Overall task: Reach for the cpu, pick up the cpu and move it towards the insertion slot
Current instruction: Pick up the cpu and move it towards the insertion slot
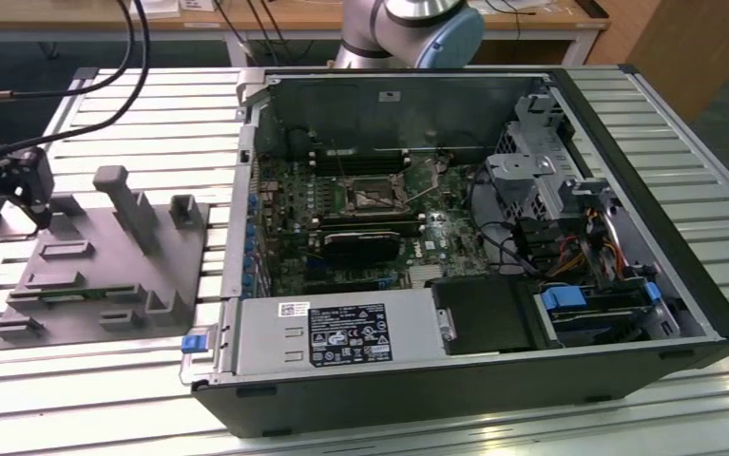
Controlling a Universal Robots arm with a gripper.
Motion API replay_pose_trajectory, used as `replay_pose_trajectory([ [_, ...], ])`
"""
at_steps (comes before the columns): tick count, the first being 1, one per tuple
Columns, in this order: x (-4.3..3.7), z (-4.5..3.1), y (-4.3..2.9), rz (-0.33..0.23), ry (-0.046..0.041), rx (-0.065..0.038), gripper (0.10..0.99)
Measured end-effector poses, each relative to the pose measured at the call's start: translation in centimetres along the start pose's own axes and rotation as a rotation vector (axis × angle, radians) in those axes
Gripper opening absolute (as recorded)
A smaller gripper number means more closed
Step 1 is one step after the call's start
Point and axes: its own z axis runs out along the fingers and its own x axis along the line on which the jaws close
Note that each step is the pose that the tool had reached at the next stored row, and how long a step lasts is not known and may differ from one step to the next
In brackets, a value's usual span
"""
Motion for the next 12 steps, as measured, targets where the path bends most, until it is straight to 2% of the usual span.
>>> replay_pose_trajectory([
  [12,-0.01,-2.28,0.09,0.000,-0.0027,0.000,0.541],
])
